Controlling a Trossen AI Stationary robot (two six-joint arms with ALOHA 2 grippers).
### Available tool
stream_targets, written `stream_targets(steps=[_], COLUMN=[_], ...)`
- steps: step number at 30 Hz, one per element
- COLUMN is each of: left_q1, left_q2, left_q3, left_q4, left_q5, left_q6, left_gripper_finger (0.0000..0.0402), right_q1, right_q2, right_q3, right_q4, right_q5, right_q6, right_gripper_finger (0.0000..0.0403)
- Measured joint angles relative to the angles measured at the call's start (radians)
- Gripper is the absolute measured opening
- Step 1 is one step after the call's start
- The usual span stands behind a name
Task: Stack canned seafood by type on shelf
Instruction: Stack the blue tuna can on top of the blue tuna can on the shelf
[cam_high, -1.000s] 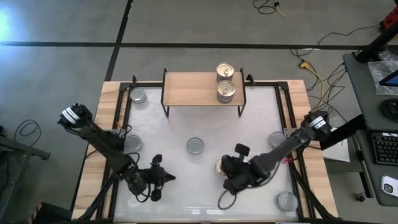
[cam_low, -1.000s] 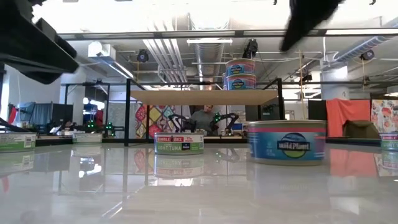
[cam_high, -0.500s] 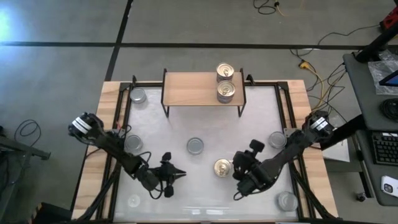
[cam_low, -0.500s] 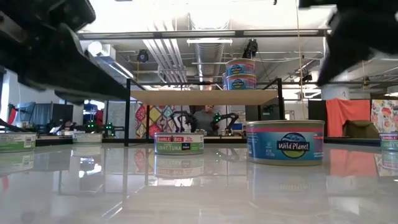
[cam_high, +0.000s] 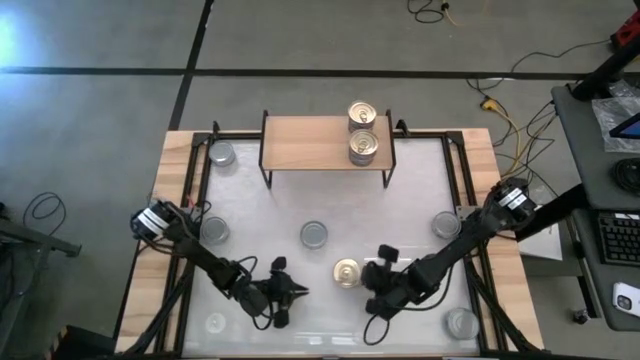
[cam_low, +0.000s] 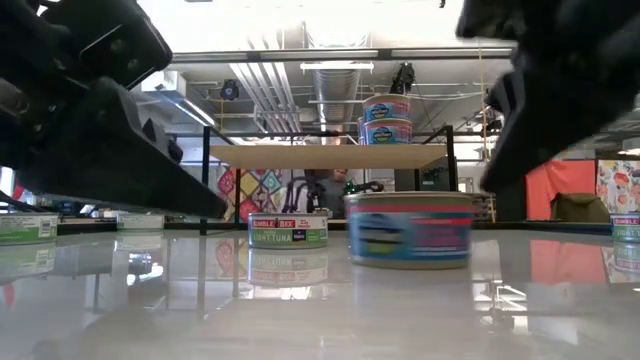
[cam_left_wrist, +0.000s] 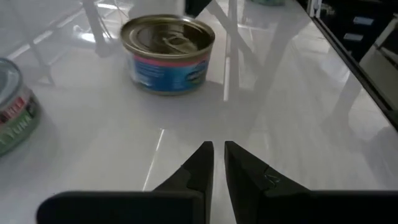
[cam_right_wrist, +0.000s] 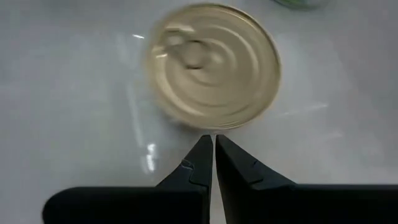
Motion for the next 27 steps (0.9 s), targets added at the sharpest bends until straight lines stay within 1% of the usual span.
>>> stream_targets(steps=[2,5,8,11,15,17,21,23,27], left_q1=[0.0,0.004,0.019,0.04,0.058,0.065,0.083,0.09,0.106], left_q2=[-0.012,-0.035,-0.045,-0.051,-0.051,-0.051,-0.05,-0.05,-0.05], left_q3=[-0.003,-0.018,-0.038,-0.046,-0.041,-0.035,-0.029,-0.025,-0.012], left_q4=[-0.028,-0.046,-0.055,-0.05,-0.044,-0.043,-0.04,-0.038,-0.038], left_q5=[0.007,0.007,0.03,0.082,0.11,0.114,0.139,0.163,0.189], left_q6=[-0.01,-0.026,-0.048,-0.048,-0.017,0.0,0.007,0.003,-0.001], left_gripper_finger=[0.0025,0.0025,0.0025,0.0025,0.0025,0.0025,0.0025,0.0025,0.0025], right_q1=[0.0,0.0,-0.007,-0.016,-0.015,-0.014,-0.017,-0.02,-0.022], right_q2=[0.0,0.0,0.0,0.0,0.0,0.0,0.0,0.0,0.0], right_q3=[0.026,0.034,0.032,0.013,-0.013,-0.037,-0.133,-0.177,-0.228], right_q4=[-0.001,-0.014,-0.007,-0.007,0.037,0.089,0.314,0.392,0.383], right_q5=[-0.029,-0.041,-0.047,-0.074,-0.067,-0.064,-0.063,-0.062,-0.034], right_q6=[-0.033,-0.06,-0.013,0.053,0.09,0.088,0.08,0.077,0.108], right_gripper_finger=[0.0013,0.0018,0.0044,0.0091,0.017,0.021,0.0281,0.0314,0.0372])
